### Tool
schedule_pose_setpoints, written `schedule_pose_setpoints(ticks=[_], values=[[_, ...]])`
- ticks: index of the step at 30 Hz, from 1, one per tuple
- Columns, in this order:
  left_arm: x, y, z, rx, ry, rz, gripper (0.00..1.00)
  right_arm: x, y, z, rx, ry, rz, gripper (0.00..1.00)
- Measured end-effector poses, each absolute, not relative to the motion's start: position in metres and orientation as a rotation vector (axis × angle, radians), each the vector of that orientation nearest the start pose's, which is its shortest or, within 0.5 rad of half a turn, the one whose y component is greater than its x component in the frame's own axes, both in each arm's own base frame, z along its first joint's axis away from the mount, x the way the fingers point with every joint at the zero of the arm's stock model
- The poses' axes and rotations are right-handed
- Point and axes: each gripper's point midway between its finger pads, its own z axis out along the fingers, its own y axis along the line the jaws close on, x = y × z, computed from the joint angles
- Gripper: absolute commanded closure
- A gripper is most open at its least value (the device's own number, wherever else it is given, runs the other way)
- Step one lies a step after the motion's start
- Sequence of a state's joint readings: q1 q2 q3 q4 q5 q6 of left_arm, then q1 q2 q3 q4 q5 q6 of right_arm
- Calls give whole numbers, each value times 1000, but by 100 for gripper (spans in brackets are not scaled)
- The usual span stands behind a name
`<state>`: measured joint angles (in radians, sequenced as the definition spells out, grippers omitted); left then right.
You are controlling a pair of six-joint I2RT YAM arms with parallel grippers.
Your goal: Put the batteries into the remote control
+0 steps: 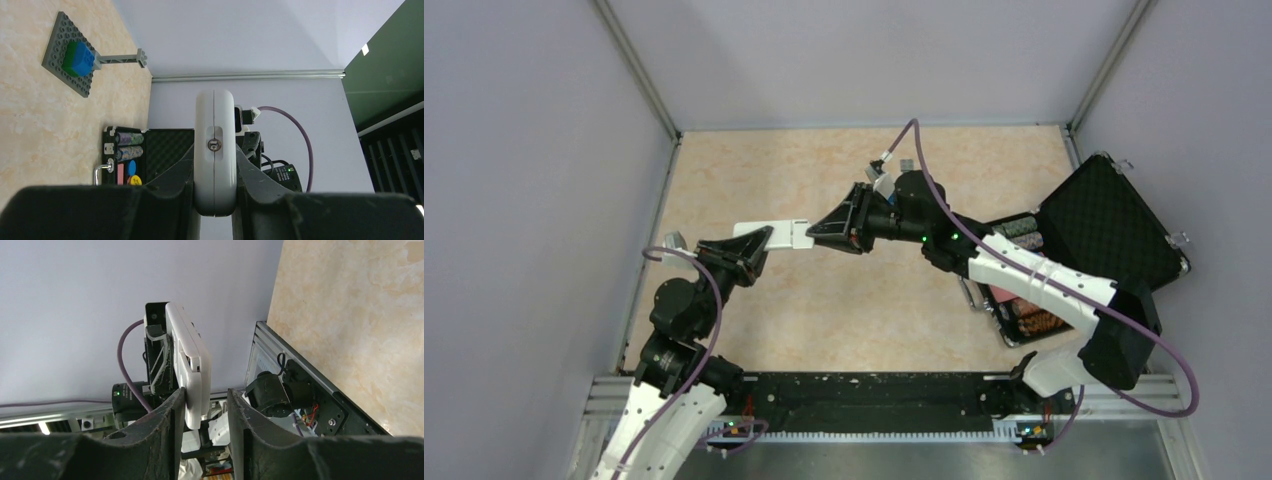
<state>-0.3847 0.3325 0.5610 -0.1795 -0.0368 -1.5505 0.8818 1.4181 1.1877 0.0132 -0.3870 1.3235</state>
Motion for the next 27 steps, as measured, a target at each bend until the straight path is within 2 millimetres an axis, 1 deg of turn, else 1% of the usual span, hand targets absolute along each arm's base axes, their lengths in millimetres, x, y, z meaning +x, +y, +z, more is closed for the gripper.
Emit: schedule_pose_setpoints(ticks=[7, 9, 14, 18, 24, 27], values=[[216, -126, 325, -985, 1426, -1485, 100, 203, 410, 318, 125, 2226, 1770, 56], [215, -127, 326, -989, 1425, -1492, 100, 204, 410, 320, 120, 2224, 1768, 56], [215, -128, 326, -998, 1433, -1500, 100, 206, 414, 325, 104, 2206, 1777, 55], [215, -128, 328, -1004, 1427, -1509, 100, 205, 417, 322, 85, 2215, 1778, 55], [216, -128, 326, -1024, 1431, -1514, 100, 200, 423, 319, 38, 2227, 1785, 56], [216, -128, 326, -1032, 1433, -1516, 100, 199, 423, 319, 16, 2223, 1780, 59]])
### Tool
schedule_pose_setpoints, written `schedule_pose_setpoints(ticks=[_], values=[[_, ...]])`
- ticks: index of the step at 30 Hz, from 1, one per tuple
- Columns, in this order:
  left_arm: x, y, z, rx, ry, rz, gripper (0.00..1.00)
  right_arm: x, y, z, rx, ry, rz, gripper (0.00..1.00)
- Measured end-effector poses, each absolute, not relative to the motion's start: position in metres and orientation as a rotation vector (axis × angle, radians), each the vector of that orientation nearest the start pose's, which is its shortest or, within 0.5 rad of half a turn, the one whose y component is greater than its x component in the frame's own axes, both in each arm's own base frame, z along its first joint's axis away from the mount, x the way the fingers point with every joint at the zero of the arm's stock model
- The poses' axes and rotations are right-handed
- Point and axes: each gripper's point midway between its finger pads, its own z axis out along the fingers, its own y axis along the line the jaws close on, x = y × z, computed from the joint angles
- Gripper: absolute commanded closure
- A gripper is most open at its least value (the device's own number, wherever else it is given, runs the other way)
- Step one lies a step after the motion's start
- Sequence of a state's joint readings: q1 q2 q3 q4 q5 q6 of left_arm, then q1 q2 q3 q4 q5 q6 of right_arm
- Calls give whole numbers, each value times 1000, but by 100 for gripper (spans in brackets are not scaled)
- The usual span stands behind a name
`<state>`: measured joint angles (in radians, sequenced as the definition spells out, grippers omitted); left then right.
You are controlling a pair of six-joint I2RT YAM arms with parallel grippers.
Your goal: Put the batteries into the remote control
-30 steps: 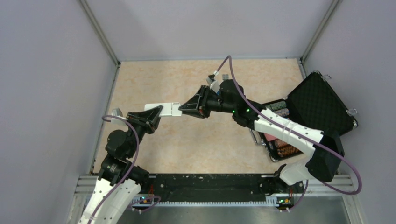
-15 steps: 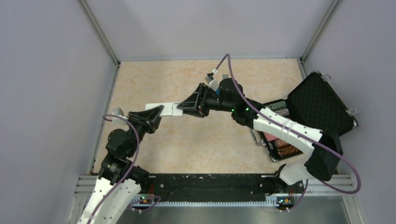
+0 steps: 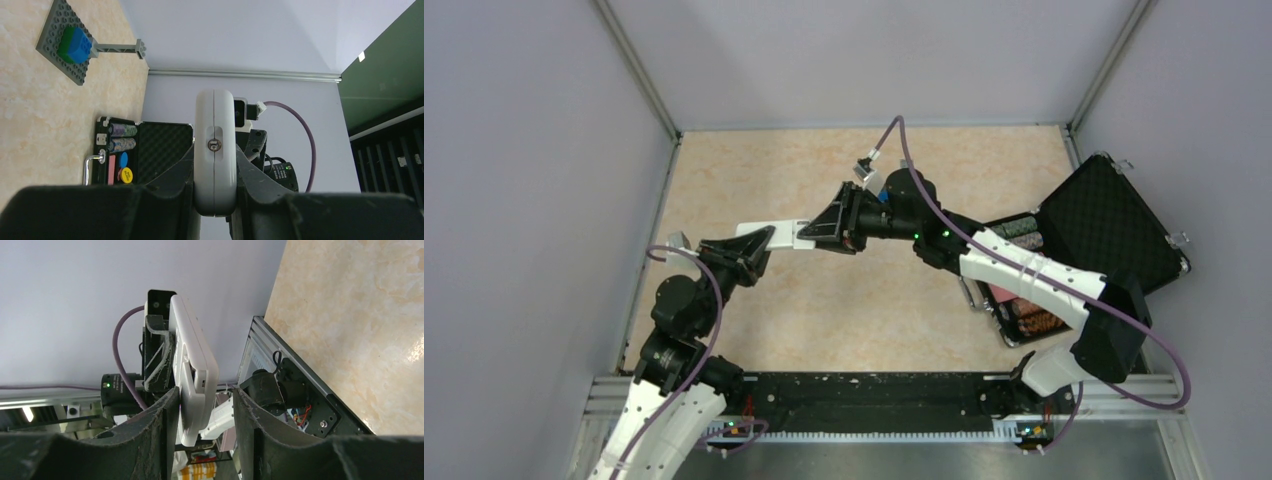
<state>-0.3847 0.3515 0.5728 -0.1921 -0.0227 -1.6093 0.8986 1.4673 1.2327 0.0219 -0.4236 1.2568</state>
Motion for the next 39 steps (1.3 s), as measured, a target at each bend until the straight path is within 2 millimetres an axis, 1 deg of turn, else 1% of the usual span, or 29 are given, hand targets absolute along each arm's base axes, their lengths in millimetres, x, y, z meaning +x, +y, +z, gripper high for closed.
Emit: schedule_pose_setpoints(ticks=[8, 15, 21, 25, 31, 39], values=[[215, -128, 318, -1071, 1463, -1501, 100, 199, 423, 316, -32, 2207, 1753, 66], [215, -127, 313, -1092, 1486, -1485, 100, 202, 420, 314, -60, 2186, 1704, 70], [216, -130, 317, -1096, 1489, -1501, 100, 203, 417, 320, -78, 2153, 1687, 72], [219, -132, 316, -1102, 1498, -1504, 100, 207, 416, 318, -69, 2141, 1669, 76], [219, -135, 313, -1095, 1524, -1506, 100, 207, 411, 314, -74, 2106, 1657, 77], [218, -137, 312, -1073, 1541, -1501, 100, 207, 410, 312, -161, 2049, 1631, 77]])
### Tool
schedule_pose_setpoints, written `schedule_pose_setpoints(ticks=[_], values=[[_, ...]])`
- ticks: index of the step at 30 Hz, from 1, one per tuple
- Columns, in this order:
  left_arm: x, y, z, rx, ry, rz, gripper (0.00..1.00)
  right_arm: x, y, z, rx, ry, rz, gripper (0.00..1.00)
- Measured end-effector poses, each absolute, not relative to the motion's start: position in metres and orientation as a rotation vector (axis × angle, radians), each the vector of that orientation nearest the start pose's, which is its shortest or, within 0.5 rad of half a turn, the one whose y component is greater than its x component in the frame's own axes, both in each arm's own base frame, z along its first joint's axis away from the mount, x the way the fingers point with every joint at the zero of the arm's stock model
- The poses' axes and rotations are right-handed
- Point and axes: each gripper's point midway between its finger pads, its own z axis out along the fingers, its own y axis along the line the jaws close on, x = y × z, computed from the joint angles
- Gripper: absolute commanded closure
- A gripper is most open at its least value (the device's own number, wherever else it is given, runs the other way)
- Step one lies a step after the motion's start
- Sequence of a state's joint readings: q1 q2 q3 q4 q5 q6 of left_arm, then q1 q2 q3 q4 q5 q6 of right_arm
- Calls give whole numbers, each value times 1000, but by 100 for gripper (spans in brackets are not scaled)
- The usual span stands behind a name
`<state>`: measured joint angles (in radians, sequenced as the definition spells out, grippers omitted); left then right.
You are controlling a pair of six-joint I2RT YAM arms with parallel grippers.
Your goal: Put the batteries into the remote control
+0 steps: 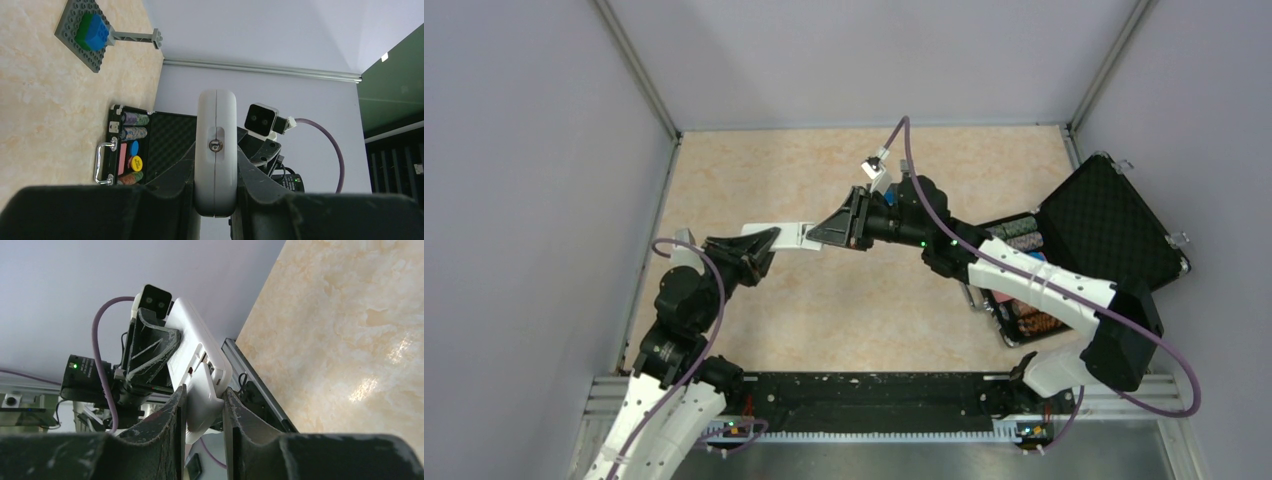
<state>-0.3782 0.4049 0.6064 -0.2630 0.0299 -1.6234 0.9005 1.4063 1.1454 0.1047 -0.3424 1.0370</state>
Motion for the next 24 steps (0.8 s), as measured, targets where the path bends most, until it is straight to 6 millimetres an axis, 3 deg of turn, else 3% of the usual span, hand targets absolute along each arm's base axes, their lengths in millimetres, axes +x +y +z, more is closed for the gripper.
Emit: schedule_pose_setpoints(ticks=[8, 20, 24], values=[[219, -139, 314, -1044, 1568, -1483, 100, 207, 409, 312, -229, 2028, 1613, 69], [225, -147, 311, -1005, 1652, -1440, 100, 208, 405, 307, -287, 2057, 1628, 66], [226, -148, 308, -985, 1686, -1413, 100, 208, 405, 302, -301, 2076, 1643, 60]])
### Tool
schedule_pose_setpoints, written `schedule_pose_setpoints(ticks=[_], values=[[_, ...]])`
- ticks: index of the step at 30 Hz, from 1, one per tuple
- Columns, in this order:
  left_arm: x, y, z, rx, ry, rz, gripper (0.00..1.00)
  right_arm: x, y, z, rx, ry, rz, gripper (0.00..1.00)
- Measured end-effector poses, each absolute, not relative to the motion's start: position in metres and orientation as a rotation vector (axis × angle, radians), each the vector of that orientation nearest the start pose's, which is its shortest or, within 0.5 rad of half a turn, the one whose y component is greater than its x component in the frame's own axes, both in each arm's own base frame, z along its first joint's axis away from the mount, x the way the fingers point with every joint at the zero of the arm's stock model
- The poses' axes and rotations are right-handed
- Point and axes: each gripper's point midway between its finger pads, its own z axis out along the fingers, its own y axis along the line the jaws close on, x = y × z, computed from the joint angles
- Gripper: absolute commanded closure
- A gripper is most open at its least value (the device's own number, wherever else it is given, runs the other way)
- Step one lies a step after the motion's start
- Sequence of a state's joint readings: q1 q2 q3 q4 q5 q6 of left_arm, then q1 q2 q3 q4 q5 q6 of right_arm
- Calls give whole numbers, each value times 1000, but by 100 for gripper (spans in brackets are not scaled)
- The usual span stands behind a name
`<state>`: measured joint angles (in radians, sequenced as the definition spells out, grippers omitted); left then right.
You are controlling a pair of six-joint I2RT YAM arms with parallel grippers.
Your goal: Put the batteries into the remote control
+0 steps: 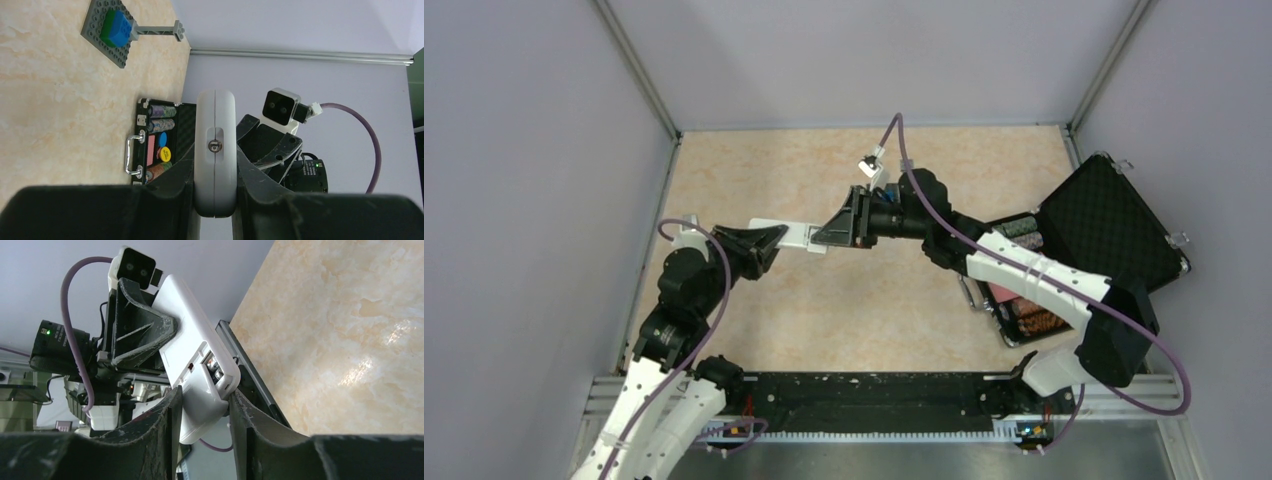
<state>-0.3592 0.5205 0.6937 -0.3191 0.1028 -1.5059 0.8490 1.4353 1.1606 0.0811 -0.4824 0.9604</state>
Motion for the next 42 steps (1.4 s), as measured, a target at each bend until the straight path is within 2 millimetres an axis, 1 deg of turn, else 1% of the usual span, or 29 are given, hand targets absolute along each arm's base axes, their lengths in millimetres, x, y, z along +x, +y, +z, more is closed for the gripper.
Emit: schedule_pose_setpoints(ticks=[3, 5, 8, 11, 16, 22, 25, 28, 30, 32, 34, 36, 39, 41, 42], values=[[225, -151, 308, -964, 1704, -1415, 100, 207, 405, 300, -307, 2084, 1650, 53], [222, -155, 308, -949, 1721, -1435, 100, 206, 406, 300, -302, 2090, 1662, 53], [211, -167, 310, -906, 1773, -1506, 100, 205, 410, 301, -270, 2097, 1710, 53], [206, -172, 308, -905, 1790, -1545, 100, 204, 413, 300, -220, 2124, 1759, 53], [204, -172, 305, -927, 1792, -1558, 100, 202, 413, 299, -163, 2160, 1791, 47], [204, -171, 303, -951, 1793, -1564, 100, 203, 411, 294, -124, 2200, 1784, 47], [207, -170, 295, -968, 1802, -1543, 100, 205, 410, 290, -102, 2220, 1766, 46], [211, -166, 282, -965, 1816, -1472, 100, 213, 405, 281, -79, 2241, 1711, 46], [214, -161, 271, -961, 1826, -1405, 100, 224, 397, 274, -44, 2250, 1650, 46], [216, -155, 258, -945, 1837, -1328, 100, 236, 383, 266, -10, 2254, 1570, 46], [217, -150, 243, -912, 1847, -1268, 100, 247, 365, 257, 13, 2262, 1452, 46], [217, -148, 222, -862, 1869, -1217, 100, 254, 350, 251, 2, 2262, 1339, 46], [218, -151, 184, -781, 1940, -1158, 100, 253, 332, 237, -68, 2277, 1199, 46], [217, -156, 165, -744, 2000, -1141, 100, 249, 322, 218, -122, 2312, 1116, 46], [216, -159, 156, -719, 2039, -1133, 100, 245, 316, 205, -153, 2344, 1072, 47]])
